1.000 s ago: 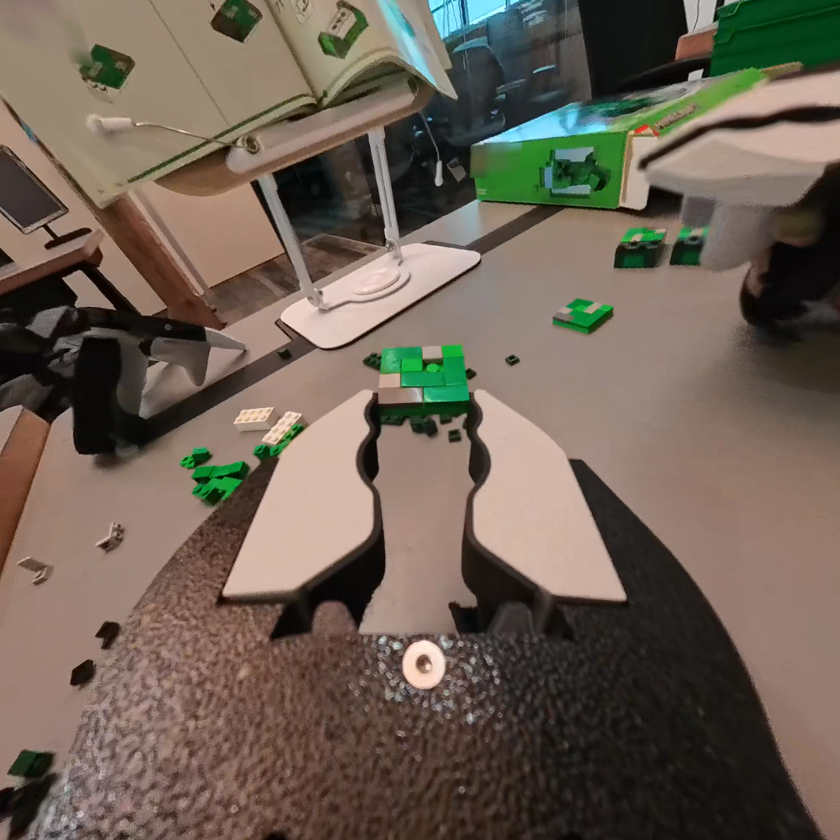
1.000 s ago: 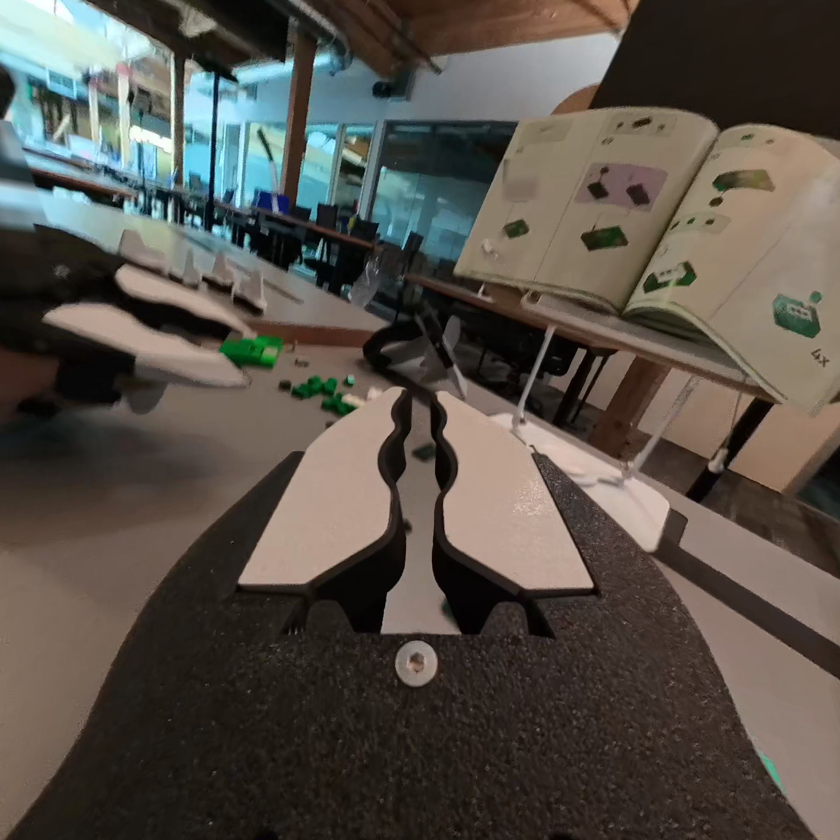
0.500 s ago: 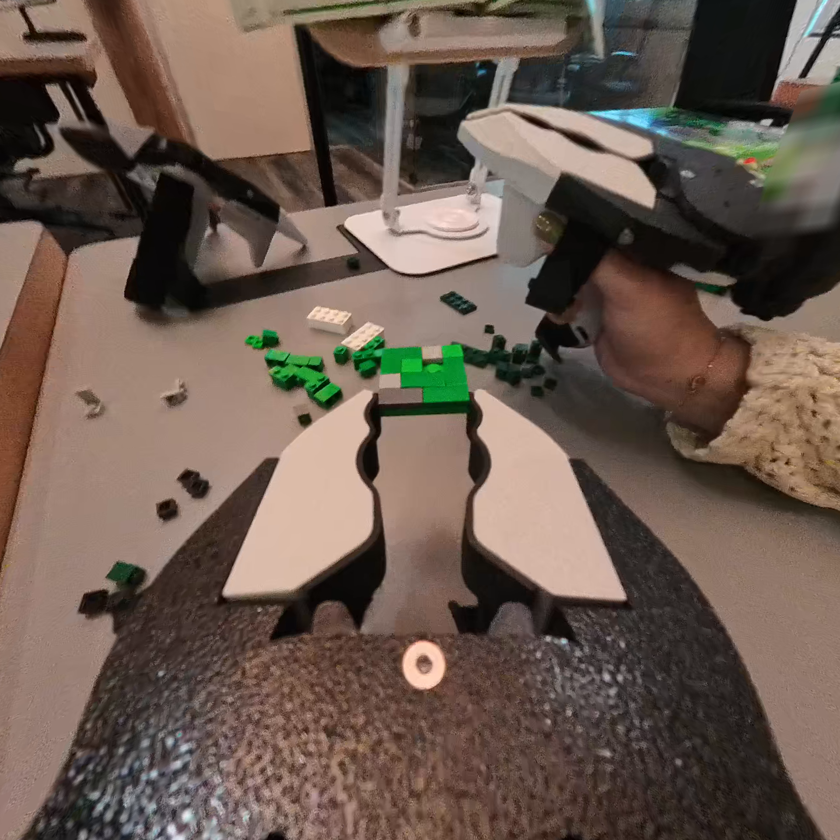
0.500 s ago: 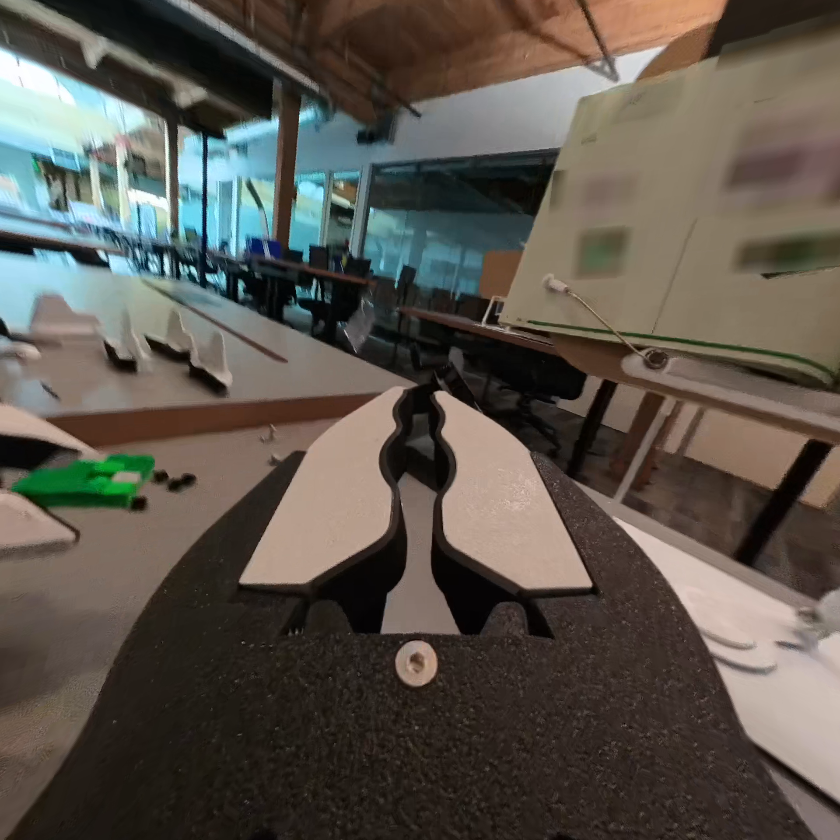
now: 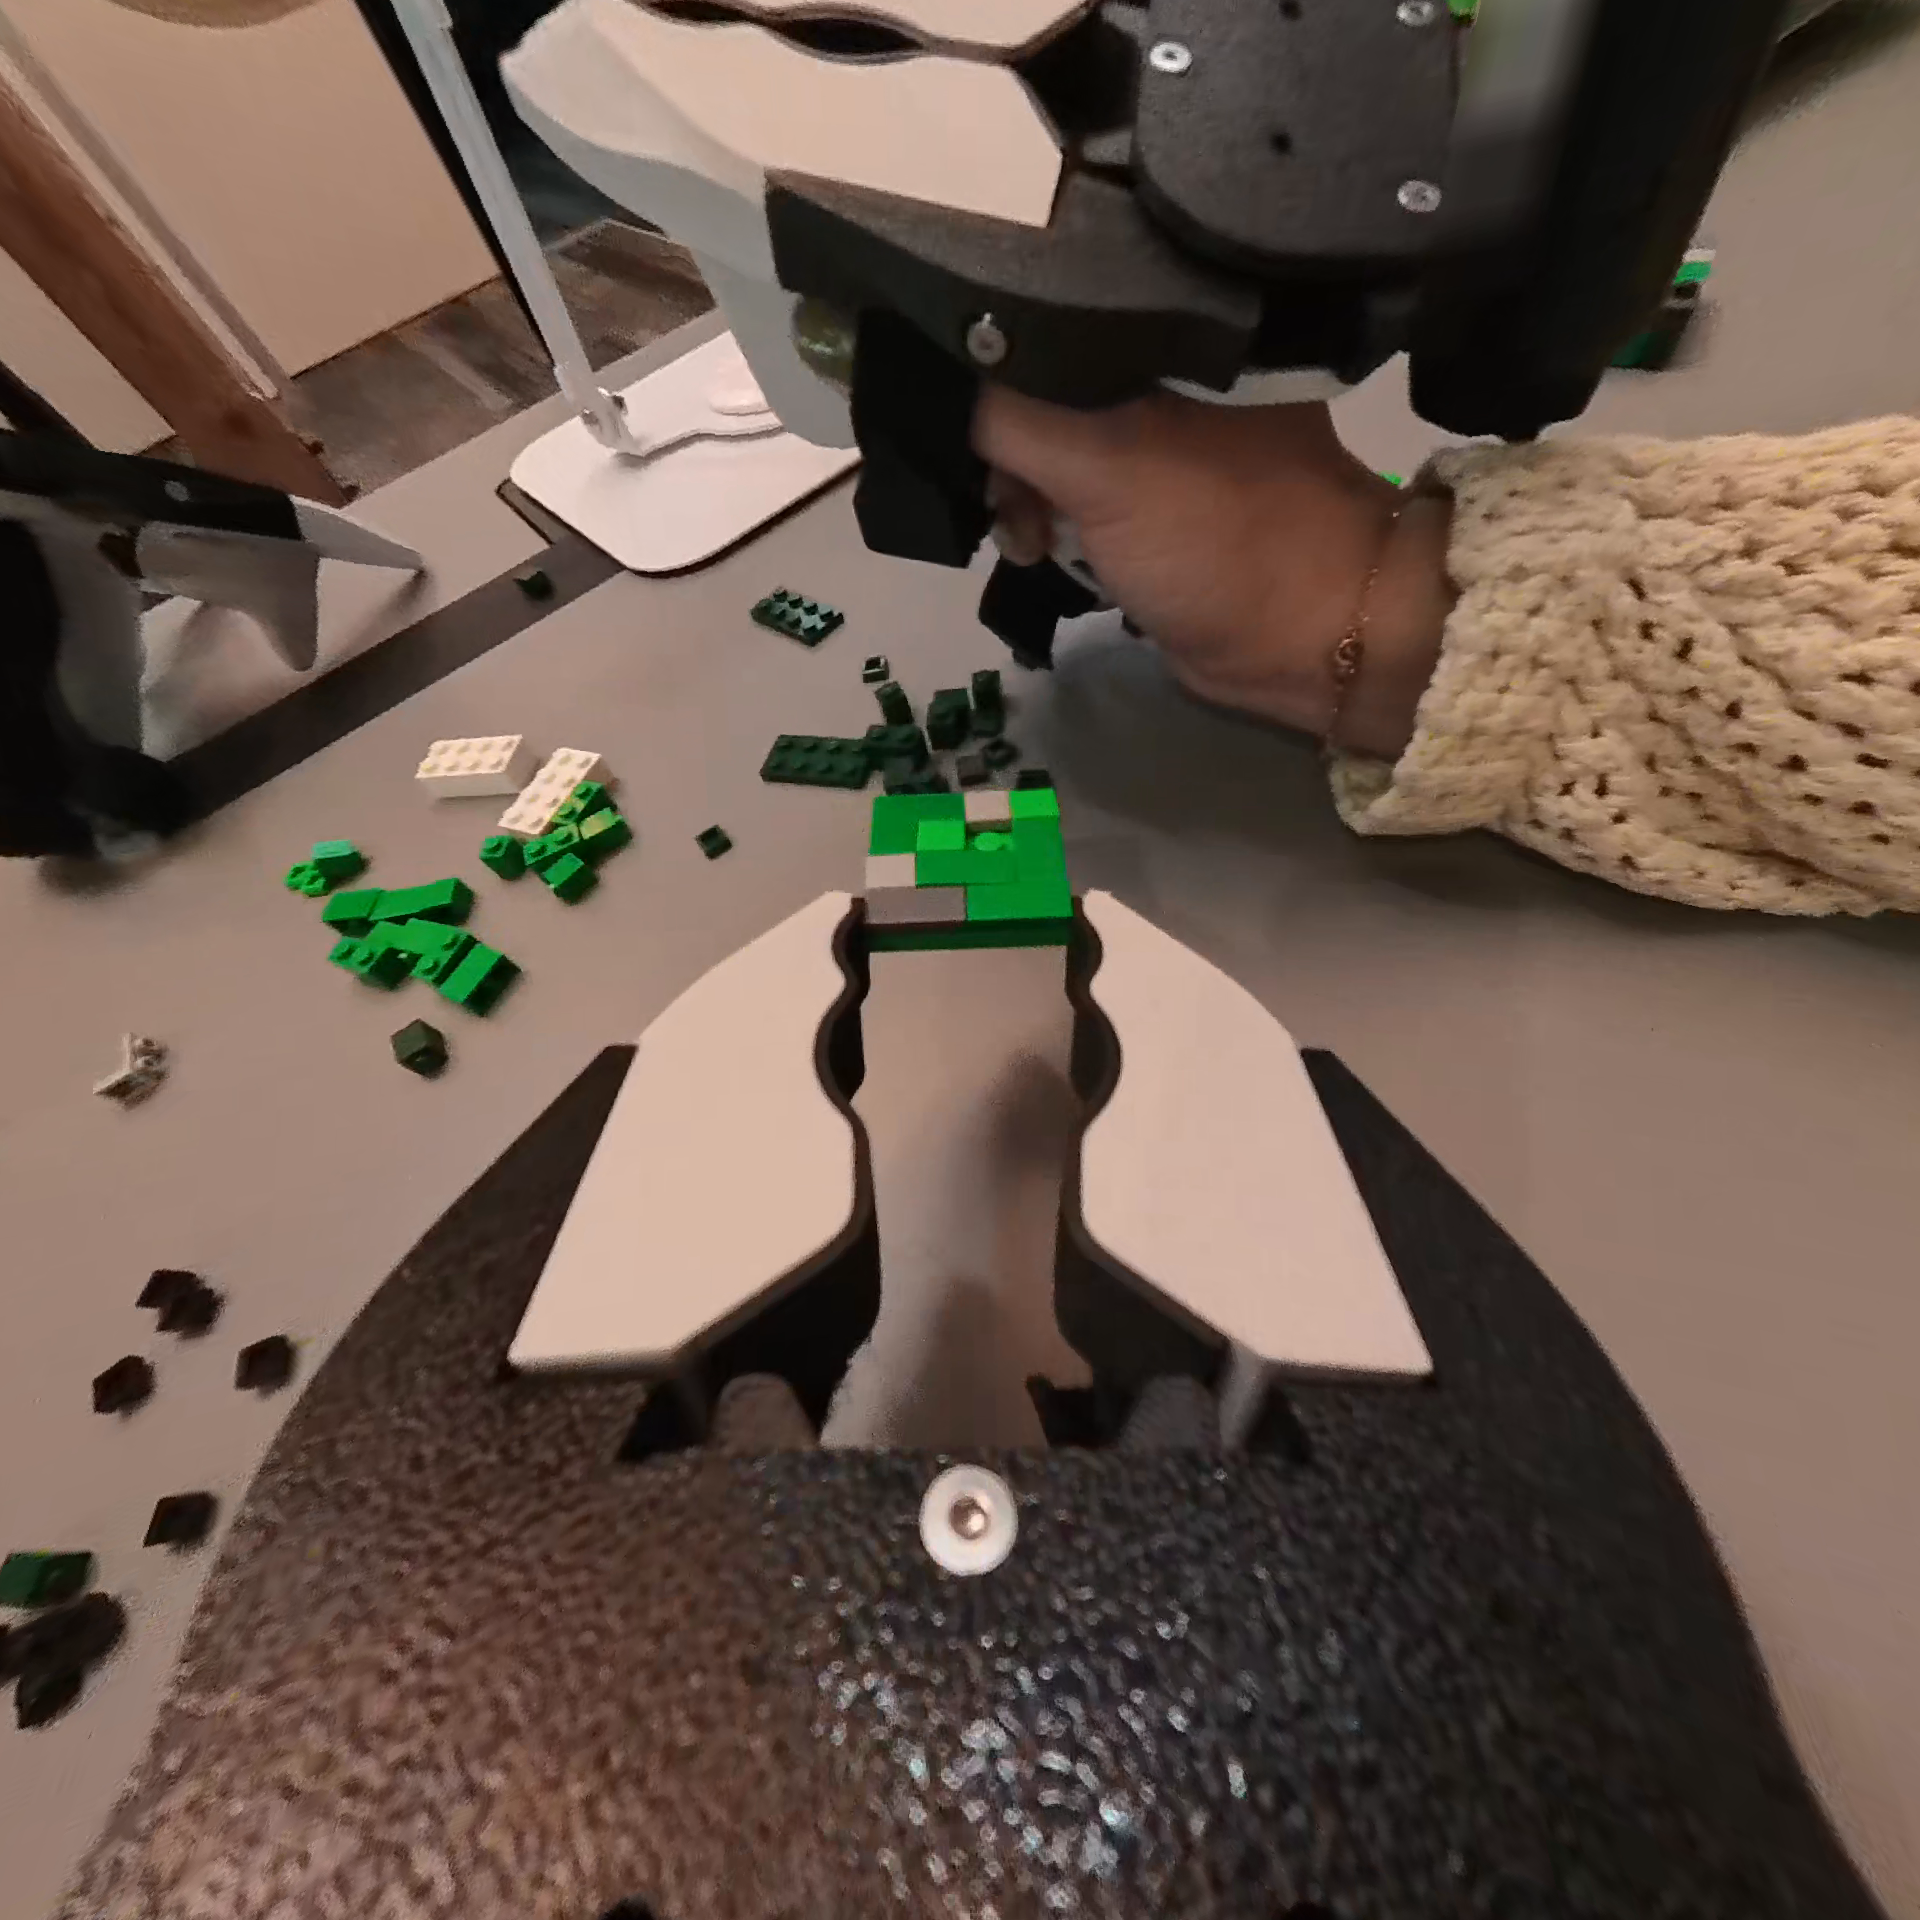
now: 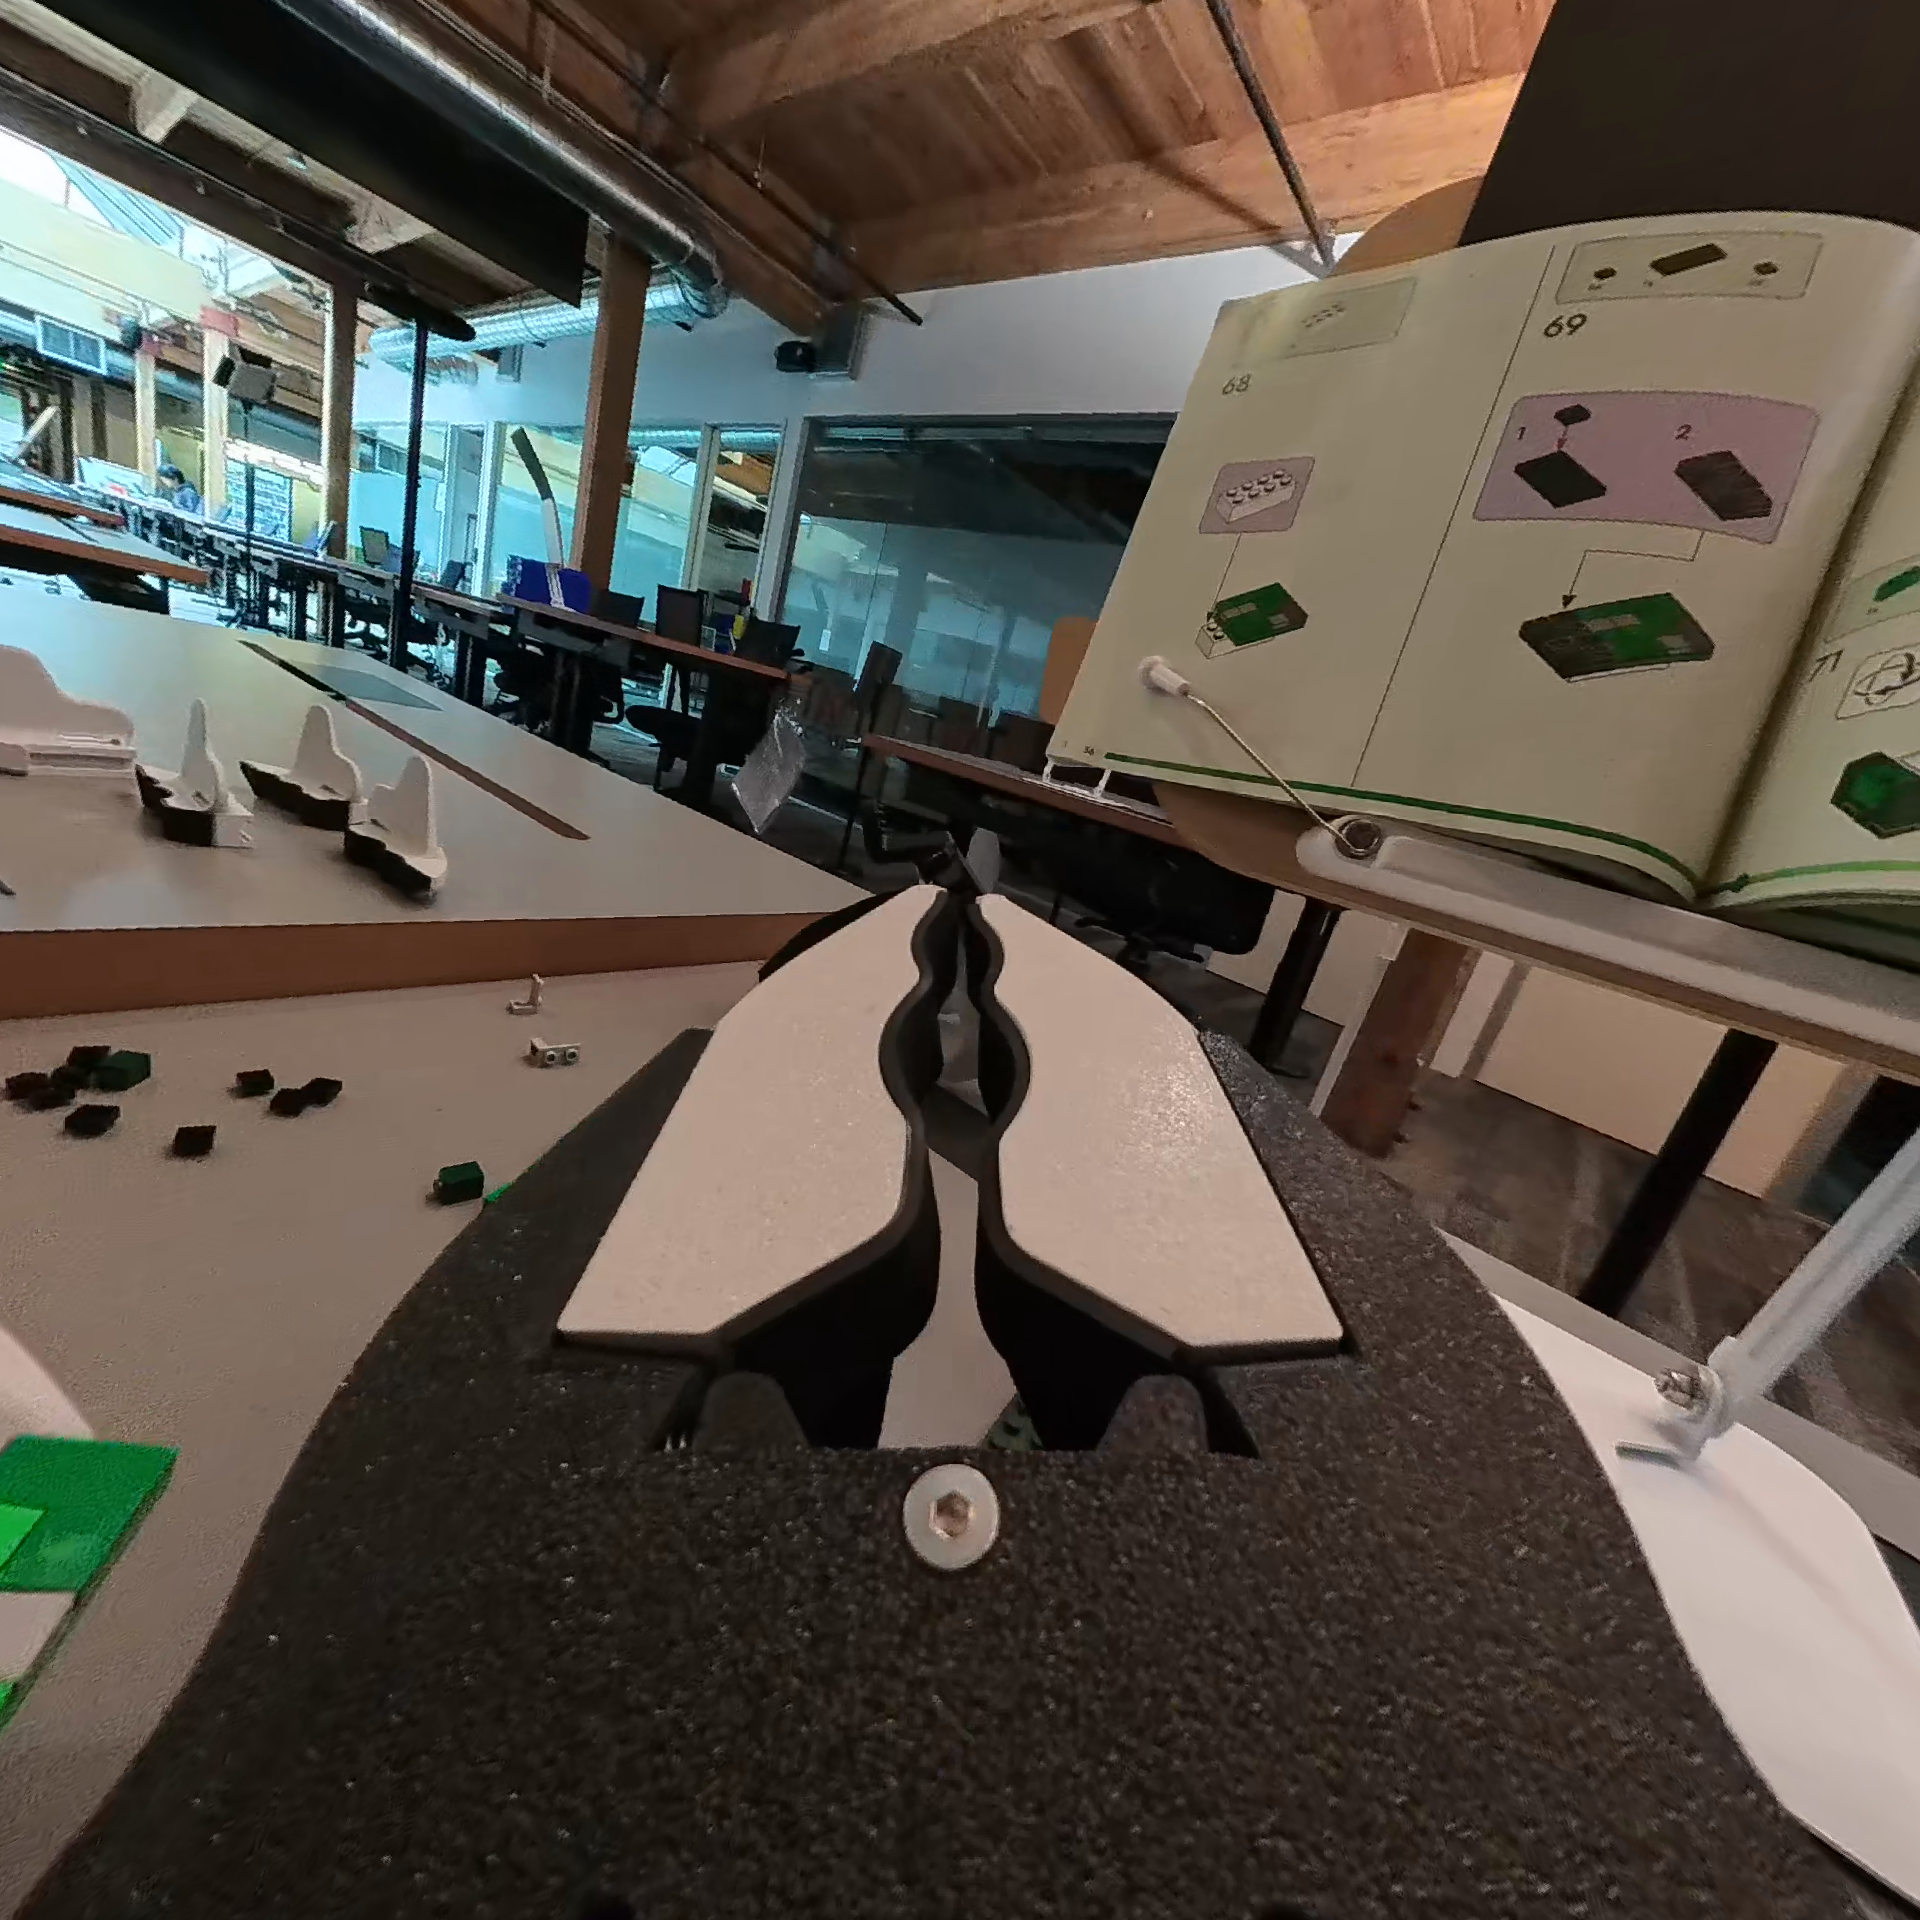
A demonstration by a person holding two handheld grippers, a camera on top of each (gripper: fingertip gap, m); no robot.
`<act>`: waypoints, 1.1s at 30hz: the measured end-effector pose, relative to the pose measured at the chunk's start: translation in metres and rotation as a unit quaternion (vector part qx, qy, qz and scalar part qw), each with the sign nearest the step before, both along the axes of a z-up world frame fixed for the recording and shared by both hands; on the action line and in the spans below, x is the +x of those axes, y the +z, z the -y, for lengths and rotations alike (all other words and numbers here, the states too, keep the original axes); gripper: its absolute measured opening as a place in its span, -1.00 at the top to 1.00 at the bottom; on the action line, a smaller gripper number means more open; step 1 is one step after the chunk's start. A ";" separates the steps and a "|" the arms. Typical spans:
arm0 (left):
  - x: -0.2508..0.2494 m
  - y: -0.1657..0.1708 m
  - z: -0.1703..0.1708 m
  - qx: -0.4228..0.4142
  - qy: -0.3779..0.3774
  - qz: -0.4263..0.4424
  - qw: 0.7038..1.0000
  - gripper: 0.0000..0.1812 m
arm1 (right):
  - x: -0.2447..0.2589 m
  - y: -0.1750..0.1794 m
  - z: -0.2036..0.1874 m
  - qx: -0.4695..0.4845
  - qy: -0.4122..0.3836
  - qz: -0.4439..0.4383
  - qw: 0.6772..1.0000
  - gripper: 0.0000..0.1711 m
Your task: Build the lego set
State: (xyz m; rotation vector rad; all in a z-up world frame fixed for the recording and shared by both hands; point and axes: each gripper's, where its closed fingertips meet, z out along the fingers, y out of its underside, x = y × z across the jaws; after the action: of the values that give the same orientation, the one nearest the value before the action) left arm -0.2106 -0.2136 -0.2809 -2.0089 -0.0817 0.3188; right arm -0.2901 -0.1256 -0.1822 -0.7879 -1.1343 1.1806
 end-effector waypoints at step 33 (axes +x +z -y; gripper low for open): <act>-0.002 -0.004 0.000 -0.003 0.001 0.008 1.000 0.60 | 0.006 0.005 -0.052 -0.031 -0.054 -0.012 0.998 1.00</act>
State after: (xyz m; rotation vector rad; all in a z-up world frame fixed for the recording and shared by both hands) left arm -0.2129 -0.2140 -0.2846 -2.0180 -0.0926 0.3044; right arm -0.2837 -0.0741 -0.1774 -0.8704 -1.0257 1.1362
